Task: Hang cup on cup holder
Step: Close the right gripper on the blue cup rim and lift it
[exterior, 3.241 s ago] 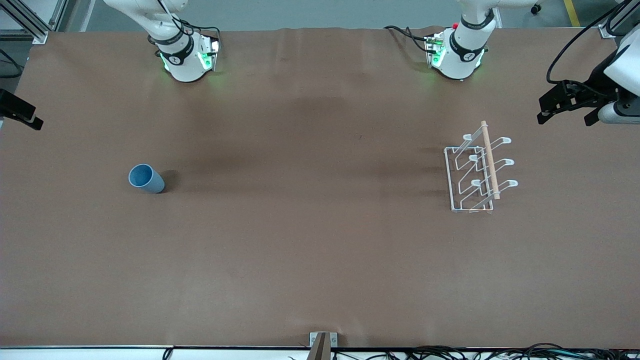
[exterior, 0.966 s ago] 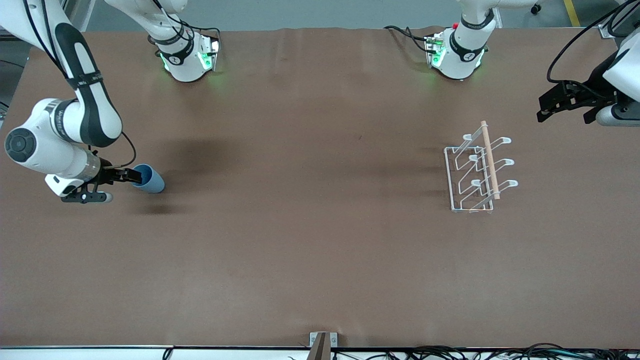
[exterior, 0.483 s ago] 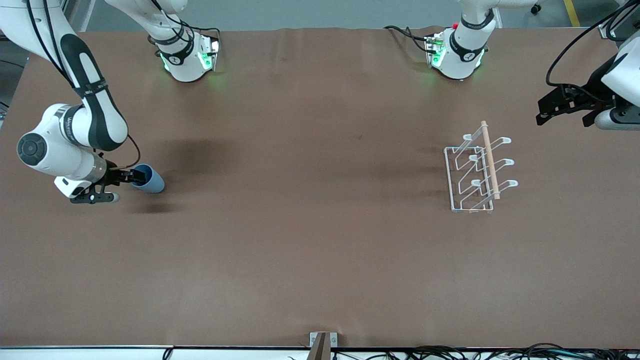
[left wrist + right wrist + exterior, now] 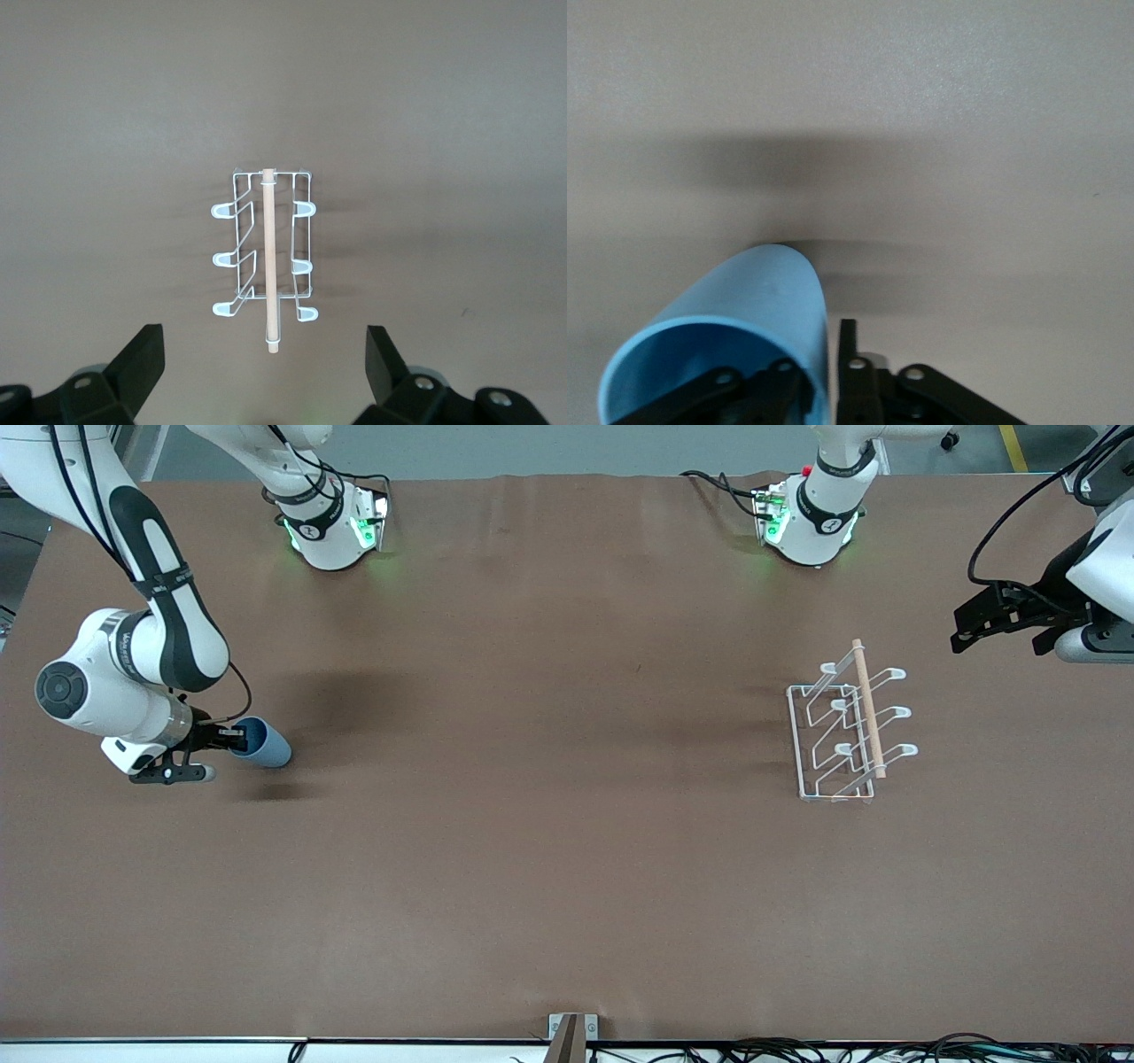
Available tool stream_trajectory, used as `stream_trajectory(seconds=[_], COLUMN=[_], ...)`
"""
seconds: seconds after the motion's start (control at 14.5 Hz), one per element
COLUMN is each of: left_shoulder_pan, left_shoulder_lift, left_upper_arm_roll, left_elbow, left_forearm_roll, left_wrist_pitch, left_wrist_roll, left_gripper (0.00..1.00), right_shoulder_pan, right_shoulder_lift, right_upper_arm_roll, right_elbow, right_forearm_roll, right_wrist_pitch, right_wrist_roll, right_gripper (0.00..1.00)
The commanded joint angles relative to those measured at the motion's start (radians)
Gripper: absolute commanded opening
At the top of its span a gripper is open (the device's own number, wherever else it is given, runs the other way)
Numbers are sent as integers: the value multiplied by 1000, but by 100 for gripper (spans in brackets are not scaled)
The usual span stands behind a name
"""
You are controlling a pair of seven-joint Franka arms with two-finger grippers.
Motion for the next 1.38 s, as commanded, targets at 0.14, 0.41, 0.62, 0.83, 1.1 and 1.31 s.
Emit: stream_trajectory(seconds=[0.14,0.41,0.62,0.83,1.1,1.31], left_shoulder_pan=[-6,-8,-9,-11,-11,-9], left_shoulder_lift=[-6,-3,-6,-7,-10,-10], left_upper_arm_roll=[-8,-9,-9,-9,-9,-11], left_elbow=[8,7,7,8,8,8], left_forearm_roll=[8,8,8,8,8,8], left_wrist_pitch=[4,4,3,3,3,4], left_wrist_roll=[-9,-9,-11,-12,-12,-12], left_gripper=[100,100,100,100,100,100], right_shoulder_pan=[-23,-37,-37,-28,32,64], right_shoulder_lift=[-19,-67,-103,-123,-169,-179], right_upper_arm_roll=[15,11,13,18,22,67], right_elbow=[1,46,104,150,170,164], right_forearm_roll=[19,19,21,86,255,465], right_wrist_pitch=[-5,-22,-47,-73,-203,-261], right_wrist_roll=[-4,-1,1,18,18,16], right_gripper=[0,0,0,0,0,0])
